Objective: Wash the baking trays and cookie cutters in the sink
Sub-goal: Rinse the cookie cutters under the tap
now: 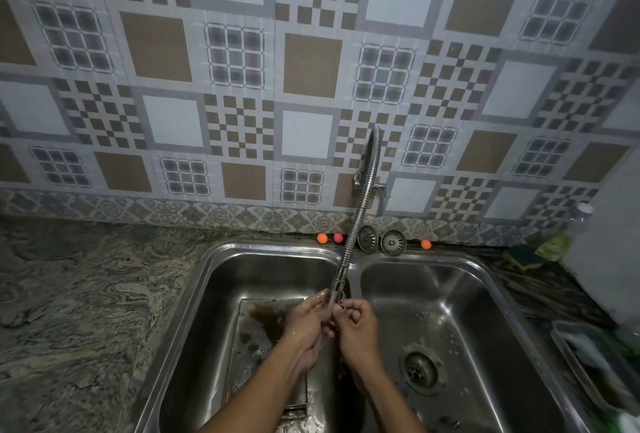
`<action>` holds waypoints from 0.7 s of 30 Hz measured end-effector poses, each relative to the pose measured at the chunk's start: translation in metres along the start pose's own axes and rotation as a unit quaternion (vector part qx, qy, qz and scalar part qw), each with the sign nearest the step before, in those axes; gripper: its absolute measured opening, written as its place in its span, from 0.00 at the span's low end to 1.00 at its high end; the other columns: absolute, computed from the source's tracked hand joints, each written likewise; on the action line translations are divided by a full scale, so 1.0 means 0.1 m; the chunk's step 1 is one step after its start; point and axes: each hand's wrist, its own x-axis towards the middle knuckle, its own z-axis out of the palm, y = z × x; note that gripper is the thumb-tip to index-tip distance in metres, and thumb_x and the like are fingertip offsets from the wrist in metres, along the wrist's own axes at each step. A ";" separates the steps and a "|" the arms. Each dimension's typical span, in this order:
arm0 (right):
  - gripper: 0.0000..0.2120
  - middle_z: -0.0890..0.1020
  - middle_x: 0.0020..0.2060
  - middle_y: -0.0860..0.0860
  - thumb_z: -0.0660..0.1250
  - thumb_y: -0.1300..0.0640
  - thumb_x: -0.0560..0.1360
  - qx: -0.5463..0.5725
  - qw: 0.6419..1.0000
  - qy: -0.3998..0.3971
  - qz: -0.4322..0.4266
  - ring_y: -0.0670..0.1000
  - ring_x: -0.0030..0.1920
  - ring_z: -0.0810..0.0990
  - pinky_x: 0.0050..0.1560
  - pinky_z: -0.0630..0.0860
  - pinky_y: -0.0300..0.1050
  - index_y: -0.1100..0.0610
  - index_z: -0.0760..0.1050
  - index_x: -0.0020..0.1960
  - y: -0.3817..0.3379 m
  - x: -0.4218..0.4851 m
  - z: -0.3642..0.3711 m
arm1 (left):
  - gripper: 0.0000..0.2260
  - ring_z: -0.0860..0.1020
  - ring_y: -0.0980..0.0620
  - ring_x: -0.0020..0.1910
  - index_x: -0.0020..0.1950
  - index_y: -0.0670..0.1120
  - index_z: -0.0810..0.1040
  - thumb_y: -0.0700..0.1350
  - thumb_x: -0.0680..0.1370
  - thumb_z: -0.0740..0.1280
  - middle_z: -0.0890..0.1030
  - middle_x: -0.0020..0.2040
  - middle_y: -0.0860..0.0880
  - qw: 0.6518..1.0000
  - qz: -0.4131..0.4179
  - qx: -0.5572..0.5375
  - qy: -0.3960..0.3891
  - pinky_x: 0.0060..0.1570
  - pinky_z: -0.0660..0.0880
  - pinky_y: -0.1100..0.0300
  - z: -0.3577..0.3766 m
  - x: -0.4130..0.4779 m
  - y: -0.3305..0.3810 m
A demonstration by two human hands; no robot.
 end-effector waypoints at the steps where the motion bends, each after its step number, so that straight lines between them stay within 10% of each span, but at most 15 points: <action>1: 0.04 0.81 0.39 0.58 0.66 0.68 0.77 -0.004 1.000 -0.001 0.001 0.46 0.35 0.81 0.34 0.77 0.38 0.63 0.72 0.48 0.01 0.00 0.00 | 0.14 0.80 0.46 0.37 0.58 0.41 0.79 0.28 0.75 0.66 0.85 0.47 0.38 1.000 0.004 -0.010 0.007 0.24 0.73 0.64 0.00 -0.01 0.02; 7: 0.14 0.74 0.33 0.53 0.69 0.73 0.71 -0.107 0.991 -0.016 -0.077 0.46 0.35 0.75 0.36 0.74 0.37 0.59 0.67 0.39 0.01 -0.05 0.09 | 0.18 0.82 0.47 0.37 0.60 0.41 0.79 0.27 0.76 0.57 0.83 0.46 0.37 0.999 0.002 -0.051 0.011 0.36 0.78 0.58 -0.10 -0.03 0.07; 11: 0.15 0.82 0.42 0.50 0.70 0.70 0.70 -0.122 0.984 -0.046 -0.120 0.44 0.42 0.81 0.41 0.77 0.37 0.56 0.72 0.51 0.02 -0.17 0.17 | 0.16 0.83 0.44 0.41 0.59 0.41 0.79 0.30 0.79 0.56 0.84 0.47 0.37 0.998 -0.011 -0.058 -0.003 0.48 0.79 0.52 -0.11 -0.06 0.07; 21: 0.07 0.80 0.34 0.52 0.67 0.57 0.78 -0.155 0.982 0.068 -0.089 0.50 0.35 0.79 0.38 0.76 0.47 0.56 0.72 0.42 0.07 0.03 0.14 | 0.05 0.82 0.51 0.31 0.49 0.28 0.79 0.28 0.75 0.68 0.84 0.35 0.42 0.983 0.104 0.118 0.097 0.27 0.77 0.62 -0.03 -0.07 -0.03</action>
